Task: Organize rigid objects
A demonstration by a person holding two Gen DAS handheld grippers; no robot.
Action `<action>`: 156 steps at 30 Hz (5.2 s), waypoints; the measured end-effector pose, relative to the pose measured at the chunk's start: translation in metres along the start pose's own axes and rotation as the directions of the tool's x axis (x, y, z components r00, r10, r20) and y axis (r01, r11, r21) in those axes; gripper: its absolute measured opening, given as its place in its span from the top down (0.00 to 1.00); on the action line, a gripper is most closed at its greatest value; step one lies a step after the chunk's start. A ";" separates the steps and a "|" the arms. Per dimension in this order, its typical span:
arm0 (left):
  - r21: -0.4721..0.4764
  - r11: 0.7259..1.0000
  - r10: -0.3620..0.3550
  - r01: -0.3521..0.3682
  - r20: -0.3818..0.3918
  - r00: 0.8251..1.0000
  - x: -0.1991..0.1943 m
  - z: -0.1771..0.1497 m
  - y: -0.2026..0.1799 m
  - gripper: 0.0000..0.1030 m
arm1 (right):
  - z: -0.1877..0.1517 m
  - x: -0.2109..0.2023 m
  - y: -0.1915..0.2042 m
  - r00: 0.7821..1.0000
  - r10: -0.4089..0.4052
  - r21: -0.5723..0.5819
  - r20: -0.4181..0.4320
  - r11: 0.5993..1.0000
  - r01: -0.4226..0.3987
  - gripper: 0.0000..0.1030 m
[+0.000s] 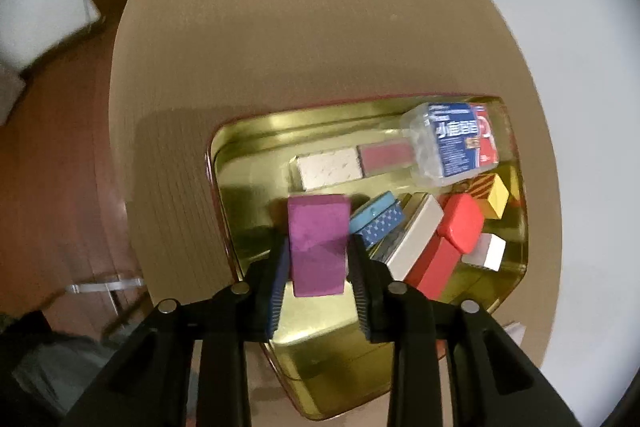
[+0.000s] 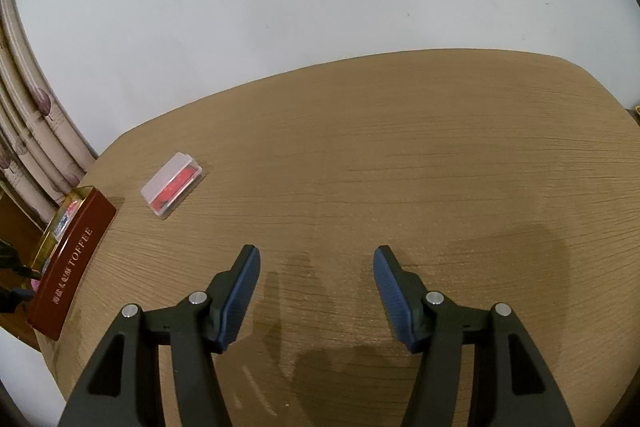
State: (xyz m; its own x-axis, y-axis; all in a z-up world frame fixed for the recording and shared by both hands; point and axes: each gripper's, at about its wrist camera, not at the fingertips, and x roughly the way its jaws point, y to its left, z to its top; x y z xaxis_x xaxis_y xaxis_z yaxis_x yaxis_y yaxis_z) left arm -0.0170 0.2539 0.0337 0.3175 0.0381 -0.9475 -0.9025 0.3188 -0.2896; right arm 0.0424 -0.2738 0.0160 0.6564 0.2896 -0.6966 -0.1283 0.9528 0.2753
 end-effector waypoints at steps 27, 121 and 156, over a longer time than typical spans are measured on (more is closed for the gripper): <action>0.735 0.677 -0.187 -0.035 0.217 0.958 -0.043 -0.150 0.096 0.29 | 0.025 0.018 0.081 0.979 -0.089 -0.088 -0.186 0.993 0.074 0.29; 0.742 0.670 -0.056 -0.034 0.096 0.994 -0.014 -0.119 0.111 0.24 | -0.048 0.079 0.407 0.892 -0.065 -0.528 -0.447 0.824 -0.204 0.47; 0.780 0.596 -0.318 -0.190 0.447 0.836 -0.080 -0.088 0.089 0.24 | -0.089 -0.078 0.343 0.964 0.111 -0.403 0.241 0.915 -0.005 0.35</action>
State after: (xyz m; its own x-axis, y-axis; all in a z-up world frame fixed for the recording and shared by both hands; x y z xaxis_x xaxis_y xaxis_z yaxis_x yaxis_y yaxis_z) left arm -0.1483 0.1963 0.0719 0.6825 0.3540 -0.6394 -0.3718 0.9214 0.1133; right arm -0.1185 0.0384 0.1055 0.7977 0.3631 -0.4815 -0.4201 0.9074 -0.0115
